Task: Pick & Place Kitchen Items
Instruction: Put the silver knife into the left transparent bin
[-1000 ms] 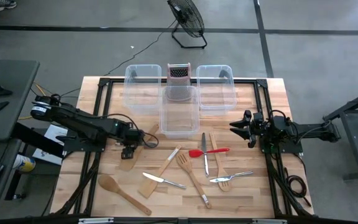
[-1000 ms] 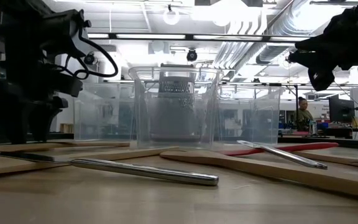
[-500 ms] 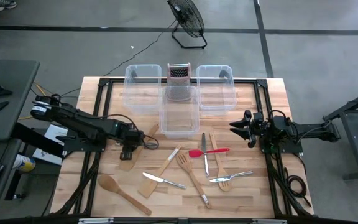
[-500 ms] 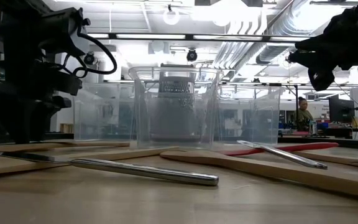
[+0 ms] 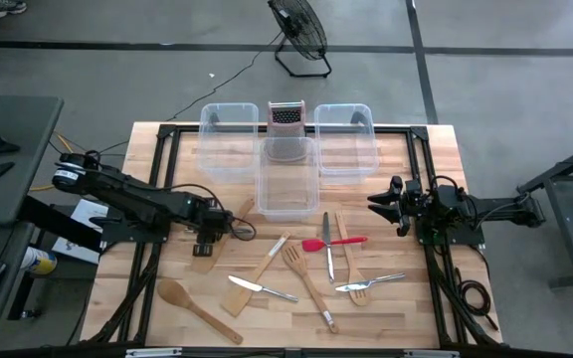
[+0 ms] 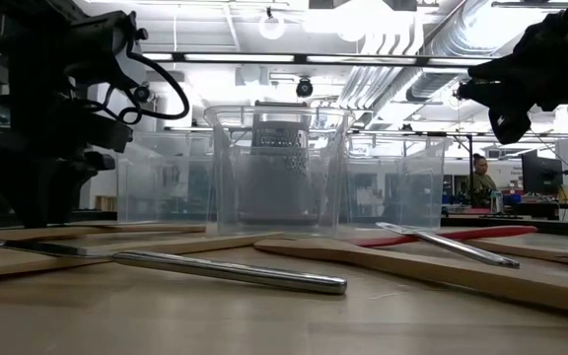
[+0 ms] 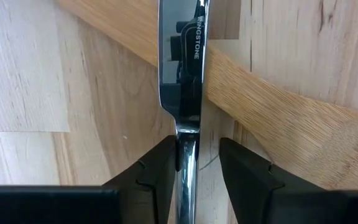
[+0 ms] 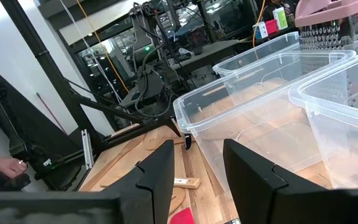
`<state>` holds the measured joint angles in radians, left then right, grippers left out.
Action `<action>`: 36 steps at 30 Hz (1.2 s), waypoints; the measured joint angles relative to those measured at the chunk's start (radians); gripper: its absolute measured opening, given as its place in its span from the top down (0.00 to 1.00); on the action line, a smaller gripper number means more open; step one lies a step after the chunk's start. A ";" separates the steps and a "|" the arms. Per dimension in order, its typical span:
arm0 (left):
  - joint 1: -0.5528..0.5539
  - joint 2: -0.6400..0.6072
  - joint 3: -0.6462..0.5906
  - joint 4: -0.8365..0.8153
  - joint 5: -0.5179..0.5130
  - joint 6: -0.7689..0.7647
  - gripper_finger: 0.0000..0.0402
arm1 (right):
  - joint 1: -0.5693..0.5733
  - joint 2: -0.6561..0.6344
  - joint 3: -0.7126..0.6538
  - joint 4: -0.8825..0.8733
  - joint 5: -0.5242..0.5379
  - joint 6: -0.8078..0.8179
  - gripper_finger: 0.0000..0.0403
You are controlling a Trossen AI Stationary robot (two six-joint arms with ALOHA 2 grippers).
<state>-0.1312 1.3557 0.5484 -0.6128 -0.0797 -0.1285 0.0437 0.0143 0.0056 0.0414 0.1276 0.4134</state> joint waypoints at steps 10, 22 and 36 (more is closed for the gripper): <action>0.000 0.001 -0.001 0.003 -0.011 -0.006 0.70 | 0.000 0.000 0.000 0.000 0.000 0.000 0.68; 0.000 0.003 -0.002 0.026 -0.029 -0.010 0.89 | 0.000 0.000 0.000 0.000 0.000 0.000 0.68; 0.001 0.003 -0.001 0.011 -0.003 -0.052 0.90 | 0.000 0.000 0.000 0.000 0.000 0.000 0.68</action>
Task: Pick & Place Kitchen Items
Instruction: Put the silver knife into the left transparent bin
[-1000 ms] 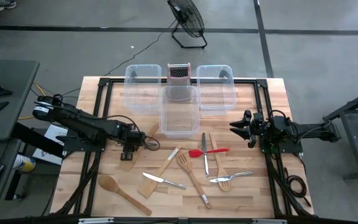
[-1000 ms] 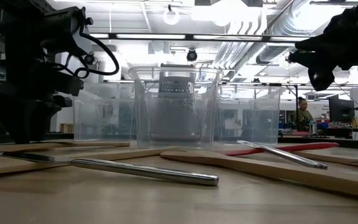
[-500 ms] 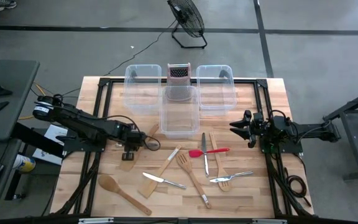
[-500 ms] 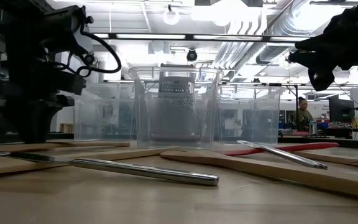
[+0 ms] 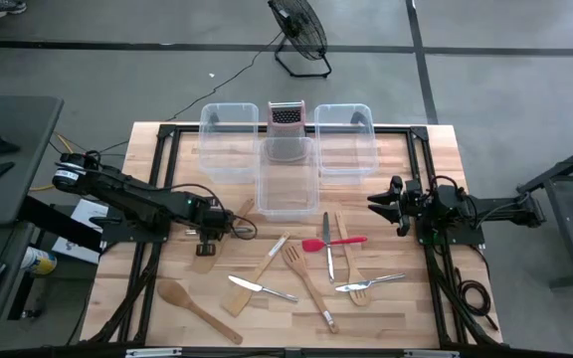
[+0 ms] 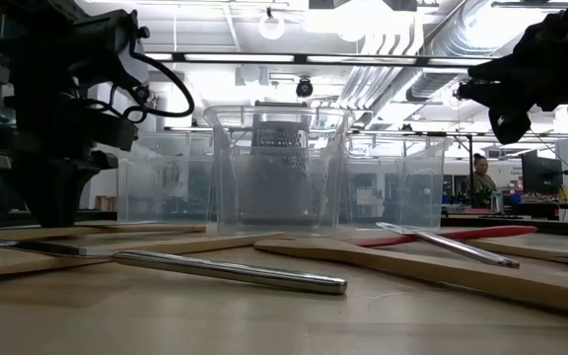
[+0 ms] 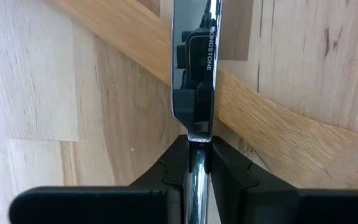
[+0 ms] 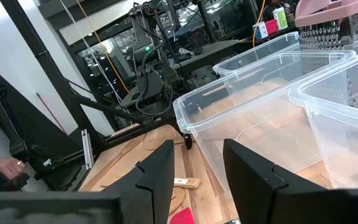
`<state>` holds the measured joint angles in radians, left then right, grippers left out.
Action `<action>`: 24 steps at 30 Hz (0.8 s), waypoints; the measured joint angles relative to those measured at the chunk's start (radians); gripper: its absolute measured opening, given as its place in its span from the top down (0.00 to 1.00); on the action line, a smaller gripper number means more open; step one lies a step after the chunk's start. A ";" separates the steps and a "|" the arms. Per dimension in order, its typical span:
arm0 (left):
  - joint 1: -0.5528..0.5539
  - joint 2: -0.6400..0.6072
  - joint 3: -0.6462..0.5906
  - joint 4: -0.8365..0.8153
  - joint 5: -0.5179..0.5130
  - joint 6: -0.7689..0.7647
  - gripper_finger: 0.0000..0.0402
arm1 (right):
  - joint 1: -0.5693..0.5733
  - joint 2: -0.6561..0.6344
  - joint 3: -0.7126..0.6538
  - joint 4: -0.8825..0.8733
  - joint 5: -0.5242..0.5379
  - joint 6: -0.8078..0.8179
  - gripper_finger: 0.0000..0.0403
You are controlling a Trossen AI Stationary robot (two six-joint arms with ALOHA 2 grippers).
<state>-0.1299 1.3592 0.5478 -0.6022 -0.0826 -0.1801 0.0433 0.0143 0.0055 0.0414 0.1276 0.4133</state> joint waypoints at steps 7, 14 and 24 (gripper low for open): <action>0.001 0.003 0.015 -0.032 0.025 -0.056 0.90 | 0.000 0.000 0.000 0.000 0.000 0.000 0.68; 0.000 -0.006 0.046 -0.077 0.032 -0.092 0.90 | 0.000 0.000 0.000 0.000 0.000 0.000 0.68; -0.001 -0.101 0.104 -0.235 0.037 -0.180 0.90 | 0.000 0.000 0.000 0.000 0.000 0.000 0.68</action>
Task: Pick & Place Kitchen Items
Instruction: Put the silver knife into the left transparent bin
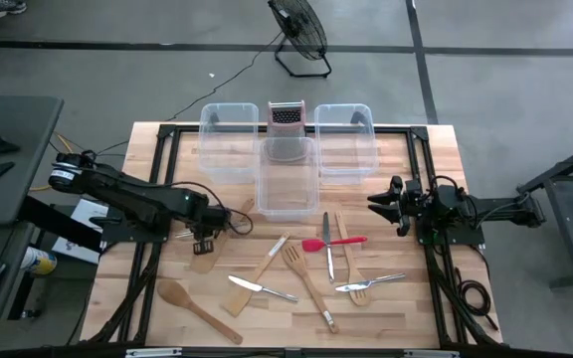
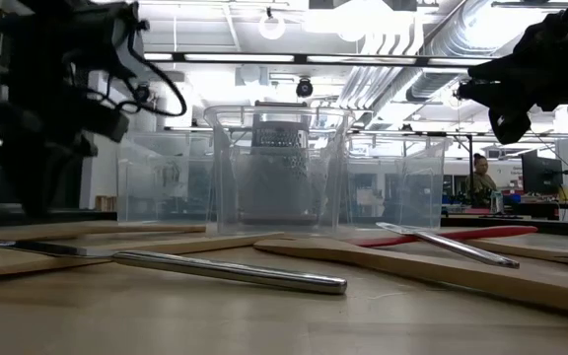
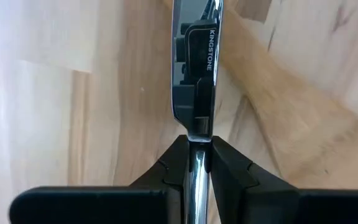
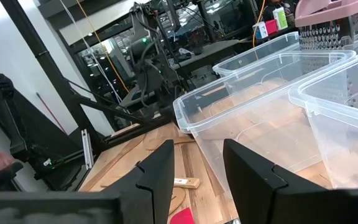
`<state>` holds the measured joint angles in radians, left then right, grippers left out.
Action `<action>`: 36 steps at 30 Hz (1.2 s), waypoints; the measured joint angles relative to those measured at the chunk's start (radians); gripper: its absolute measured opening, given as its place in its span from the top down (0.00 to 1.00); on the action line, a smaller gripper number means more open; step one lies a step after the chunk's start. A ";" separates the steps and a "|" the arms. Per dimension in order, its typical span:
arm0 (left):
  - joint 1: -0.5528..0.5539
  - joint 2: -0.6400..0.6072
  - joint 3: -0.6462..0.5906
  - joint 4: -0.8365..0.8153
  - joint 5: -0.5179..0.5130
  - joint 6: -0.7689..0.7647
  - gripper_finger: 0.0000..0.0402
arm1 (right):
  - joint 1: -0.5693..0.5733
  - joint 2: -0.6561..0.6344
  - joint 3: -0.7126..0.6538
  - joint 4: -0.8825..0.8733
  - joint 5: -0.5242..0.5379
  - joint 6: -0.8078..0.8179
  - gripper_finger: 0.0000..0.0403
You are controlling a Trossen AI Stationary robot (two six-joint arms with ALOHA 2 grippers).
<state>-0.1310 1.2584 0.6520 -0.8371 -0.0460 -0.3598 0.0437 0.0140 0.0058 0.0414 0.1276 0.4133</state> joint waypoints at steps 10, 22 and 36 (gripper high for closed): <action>0.000 -0.128 0.166 -0.097 -0.055 -0.201 0.90 | 0.000 0.000 0.000 0.000 0.000 0.000 0.68; 0.035 -0.155 0.405 -0.244 -0.305 -0.452 0.90 | 0.000 0.000 0.000 0.000 0.000 0.000 0.68; 0.355 -0.128 0.546 -0.173 -0.502 -0.363 0.90 | 0.000 0.000 0.000 0.000 0.000 0.000 0.68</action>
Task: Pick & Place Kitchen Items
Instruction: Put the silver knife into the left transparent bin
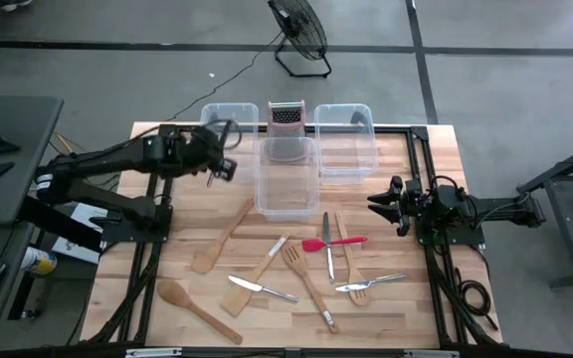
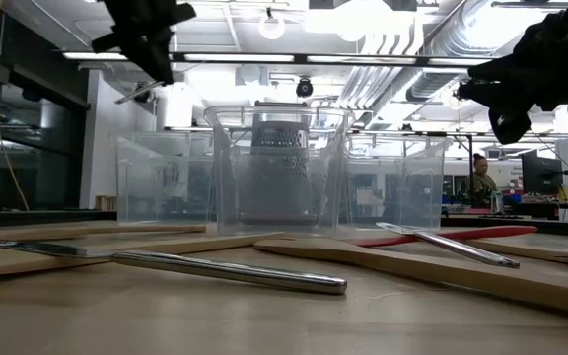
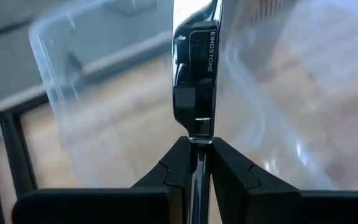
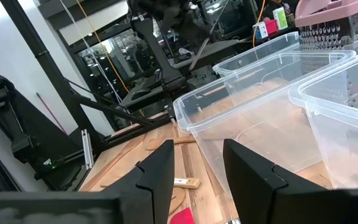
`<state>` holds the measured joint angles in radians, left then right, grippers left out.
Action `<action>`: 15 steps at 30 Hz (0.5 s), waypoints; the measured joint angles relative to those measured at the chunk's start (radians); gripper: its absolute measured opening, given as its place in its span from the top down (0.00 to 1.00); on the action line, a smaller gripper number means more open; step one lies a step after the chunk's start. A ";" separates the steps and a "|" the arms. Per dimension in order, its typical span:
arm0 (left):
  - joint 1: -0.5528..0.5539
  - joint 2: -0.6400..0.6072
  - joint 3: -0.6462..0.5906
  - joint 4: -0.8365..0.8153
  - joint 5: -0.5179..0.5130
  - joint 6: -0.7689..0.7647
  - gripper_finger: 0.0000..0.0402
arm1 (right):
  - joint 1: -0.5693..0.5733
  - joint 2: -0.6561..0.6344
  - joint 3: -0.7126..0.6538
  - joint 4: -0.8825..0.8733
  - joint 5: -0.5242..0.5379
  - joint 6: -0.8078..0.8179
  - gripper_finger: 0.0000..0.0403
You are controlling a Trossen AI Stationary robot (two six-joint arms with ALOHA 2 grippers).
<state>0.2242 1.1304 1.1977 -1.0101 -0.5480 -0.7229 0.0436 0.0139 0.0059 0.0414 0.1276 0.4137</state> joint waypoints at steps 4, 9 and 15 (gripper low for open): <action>0.094 0.020 0.010 0.088 0.014 0.146 0.90 | 0.000 0.000 0.000 0.000 0.000 0.000 0.68; 0.212 0.050 0.014 0.163 0.062 0.358 0.90 | 0.000 0.000 0.000 0.000 0.000 0.000 0.68; 0.347 0.115 0.014 0.180 0.184 0.499 0.90 | 0.000 0.000 0.000 0.000 -0.002 0.000 0.68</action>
<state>0.5709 1.2449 1.2114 -0.8299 -0.3642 -0.2243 0.0433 0.0143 0.0059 0.0414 0.1253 0.4134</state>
